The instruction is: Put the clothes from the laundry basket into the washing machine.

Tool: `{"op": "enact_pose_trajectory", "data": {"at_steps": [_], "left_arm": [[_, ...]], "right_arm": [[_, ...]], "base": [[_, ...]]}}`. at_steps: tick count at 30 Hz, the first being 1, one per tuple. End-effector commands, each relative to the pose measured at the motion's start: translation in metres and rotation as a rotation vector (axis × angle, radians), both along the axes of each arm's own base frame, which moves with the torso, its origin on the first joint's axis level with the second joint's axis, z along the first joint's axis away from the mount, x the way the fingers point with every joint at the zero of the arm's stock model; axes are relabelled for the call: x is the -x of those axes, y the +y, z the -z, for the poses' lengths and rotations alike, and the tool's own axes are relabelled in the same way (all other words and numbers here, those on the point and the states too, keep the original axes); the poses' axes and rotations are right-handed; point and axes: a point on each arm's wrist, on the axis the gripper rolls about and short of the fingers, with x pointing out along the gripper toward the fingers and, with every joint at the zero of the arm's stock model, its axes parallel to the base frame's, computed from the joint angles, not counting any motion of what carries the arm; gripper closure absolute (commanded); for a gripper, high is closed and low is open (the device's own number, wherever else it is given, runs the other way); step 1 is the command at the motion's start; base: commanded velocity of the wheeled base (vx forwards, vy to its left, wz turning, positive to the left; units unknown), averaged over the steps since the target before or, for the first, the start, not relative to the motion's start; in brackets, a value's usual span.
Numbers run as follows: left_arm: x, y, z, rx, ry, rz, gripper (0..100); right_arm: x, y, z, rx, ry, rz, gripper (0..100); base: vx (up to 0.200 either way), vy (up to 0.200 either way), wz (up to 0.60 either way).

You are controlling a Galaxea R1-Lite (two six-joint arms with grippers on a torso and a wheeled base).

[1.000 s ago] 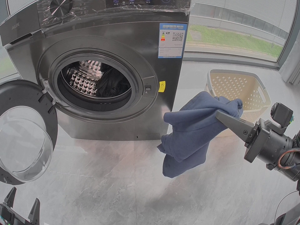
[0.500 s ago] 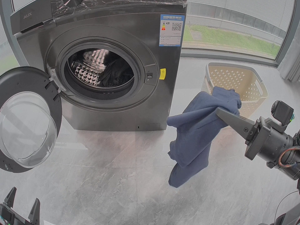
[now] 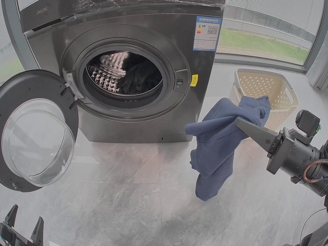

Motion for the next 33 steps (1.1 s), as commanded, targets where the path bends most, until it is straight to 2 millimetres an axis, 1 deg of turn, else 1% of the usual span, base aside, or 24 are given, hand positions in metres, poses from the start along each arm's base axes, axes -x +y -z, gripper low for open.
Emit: {"op": "enact_pose_trajectory", "data": {"at_steps": [1, 9, 15, 16, 18, 19, 22, 25, 28, 29, 33], "left_arm": [[0.0, 0.0, 0.004, 0.0, 0.002, -0.001, 0], [0.0, 0.0, 0.004, -0.001, 0.002, -0.001, 0], [0.0, 0.0, 0.004, 0.0, 0.002, -0.001, 0], [0.0, 0.0, 0.004, -0.001, 0.002, -0.001, 0], [0.0, 0.0, 0.004, -0.003, 0.002, -0.001, 0], [0.0, 0.0, 0.004, -0.001, 0.002, -0.001, 0], [0.0, 0.0, 0.004, 0.0, 0.002, -0.001, 0], [0.0, 0.0, 0.004, 0.002, 0.002, -0.001, 0], [0.0, 0.0, 0.004, 0.005, 0.002, -0.001, 0], [0.0, 0.0, 0.004, 0.006, 0.002, -0.002, 0], [0.0, 0.0, 0.004, 0.008, 0.002, -0.004, 0]], "right_arm": [[-0.002, 0.0, -0.003, -0.008, -0.008, 0.008, 100], [-0.008, 0.004, -0.027, -0.084, -0.053, 0.073, 100], [-0.013, 0.009, -0.032, -0.139, -0.065, 0.068, 100], [-0.019, 0.011, -0.029, -0.13, -0.062, 0.089, 100], [-0.023, 0.014, -0.025, -0.115, -0.049, 0.102, 100], [-0.031, 0.018, -0.021, -0.097, -0.03, 0.124, 100], [-0.045, 0.024, -0.016, -0.071, -0.021, 0.158, 100], [-0.052, 0.031, -0.013, -0.058, -0.016, 0.159, 100], [-0.058, 0.036, -0.006, -0.046, -0.004, 0.159, 100], [-0.061, 0.04, -0.001, -0.038, 0.01, 0.155, 100], [-0.062, 0.046, 0.002, -0.035, 0.013, 0.139, 100]], "base": [[0.0, 0.2, 0.0], [0.0, 0.0, 0.0], [0.0, 0.0, 0.0], [0.0, 0.0, 0.0], [0.0, 0.0, 0.0], [0.0, 0.0, 0.0], [0.0, 0.0, 0.0], [0.0, 0.0, 0.0], [0.0, 0.0, 0.0], [0.0, 0.0, 0.0], [0.0, 0.0, 0.0]]}}
